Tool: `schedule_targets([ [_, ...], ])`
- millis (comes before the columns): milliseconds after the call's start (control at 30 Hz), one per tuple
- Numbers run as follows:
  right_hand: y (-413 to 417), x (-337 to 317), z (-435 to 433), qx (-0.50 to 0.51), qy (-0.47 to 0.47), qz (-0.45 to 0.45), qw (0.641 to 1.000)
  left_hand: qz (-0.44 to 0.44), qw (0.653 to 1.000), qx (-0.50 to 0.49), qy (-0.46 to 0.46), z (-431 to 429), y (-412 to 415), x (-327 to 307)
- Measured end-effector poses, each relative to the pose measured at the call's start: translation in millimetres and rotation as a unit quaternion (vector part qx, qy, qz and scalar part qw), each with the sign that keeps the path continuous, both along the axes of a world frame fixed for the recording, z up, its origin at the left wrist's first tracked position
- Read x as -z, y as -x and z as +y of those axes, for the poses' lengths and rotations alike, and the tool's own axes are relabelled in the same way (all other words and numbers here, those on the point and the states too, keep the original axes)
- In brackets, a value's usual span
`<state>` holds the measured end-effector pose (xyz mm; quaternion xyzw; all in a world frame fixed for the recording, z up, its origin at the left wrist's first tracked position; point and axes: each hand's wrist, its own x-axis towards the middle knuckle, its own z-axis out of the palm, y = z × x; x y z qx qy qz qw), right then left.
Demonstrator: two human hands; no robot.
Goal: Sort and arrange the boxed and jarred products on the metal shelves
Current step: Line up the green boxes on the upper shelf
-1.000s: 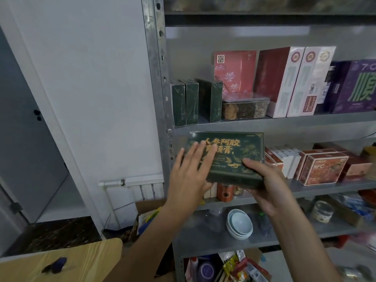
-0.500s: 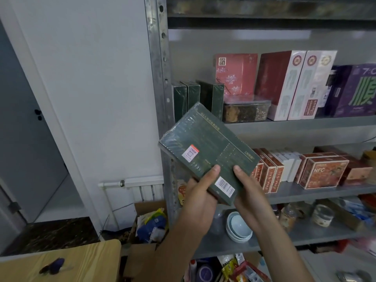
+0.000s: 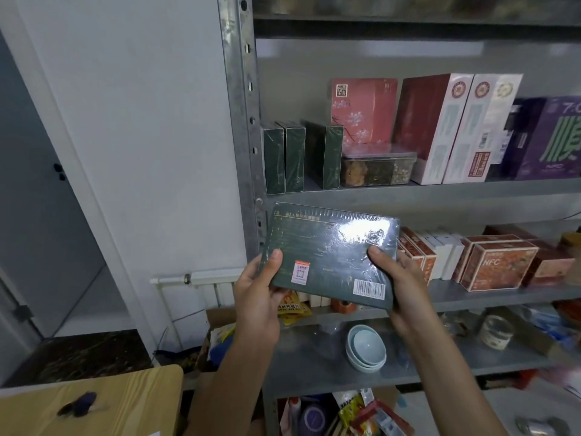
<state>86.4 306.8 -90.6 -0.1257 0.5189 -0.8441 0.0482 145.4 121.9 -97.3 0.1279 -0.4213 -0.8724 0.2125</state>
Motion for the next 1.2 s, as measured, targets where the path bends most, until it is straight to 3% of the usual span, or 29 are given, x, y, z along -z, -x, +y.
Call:
schedule_targets([
  [200,4.2,-3.4,9.1,0.000,0.000,-0.008,1.000,-0.003,0.999,-0.031,0.039,9.9,1.6,-1.8],
  [267,5.8,-6.6,12.9,0.018,0.010,-0.003,1.000,-0.014,0.993,-0.048,0.107,10.5,2.9,-3.6],
  [333,7.6,-10.5,18.0,0.049,0.018,0.012,0.999,-0.040,0.966,-0.056,0.248,10.5,3.6,-5.1],
  [367,8.1,-12.5,20.3,0.065,0.017,0.020,0.998,-0.049,0.932,-0.065,0.354,11.6,3.1,-4.9],
  [400,8.9,-14.2,22.4,0.080,0.014,0.029,0.996,-0.058,0.876,-0.085,0.472,13.8,1.8,-3.5],
  [467,8.8,-16.7,24.8,0.101,0.008,0.049,0.994,-0.056,0.730,-0.168,0.660,18.8,-0.1,0.2],
  [500,8.2,-17.3,25.3,0.108,0.009,0.054,0.993,-0.012,0.664,-0.221,0.714,20.6,1.3,1.8],
  [600,4.8,-19.5,24.4,0.108,0.021,0.039,0.993,0.159,0.493,-0.291,0.804,24.2,9.8,3.8],
  [700,-0.1,-22.0,21.5,0.088,0.033,0.017,0.995,0.202,0.381,-0.238,0.871,28.0,18.3,5.9],
  [733,-2.2,-22.7,19.9,0.082,0.038,0.015,0.996,0.196,0.361,-0.248,0.877,30.3,19.6,7.0],
  [767,-4.4,-22.9,18.0,0.077,0.042,0.011,0.996,0.193,0.364,-0.273,0.870,32.5,20.7,7.5],
  [833,-9.0,-20.8,14.6,0.070,0.054,-0.012,0.996,0.192,0.405,-0.325,0.833,33.8,22.6,6.1],
  [933,-15.9,-20.5,16.6,0.049,0.068,-0.029,0.996,0.207,0.427,-0.350,0.808,28.2,27.3,6.8],
  [1000,-17.7,-23.4,23.7,-0.005,0.078,0.004,0.997,0.213,0.485,-0.324,0.784,25.9,25.9,3.7],
  [1067,-15.5,-26.3,31.0,-0.049,0.081,0.046,0.994,0.200,0.589,-0.266,0.736,27.3,24.3,-0.1],
  [1167,-2.3,-19.9,32.7,-0.007,0.027,0.075,0.997,0.111,0.827,-0.145,0.532,41.7,14.9,-12.1],
  [1200,1.5,-16.9,30.7,0.015,-0.015,0.090,0.996,0.077,0.881,-0.103,0.455,45.4,12.4,-17.1],
])
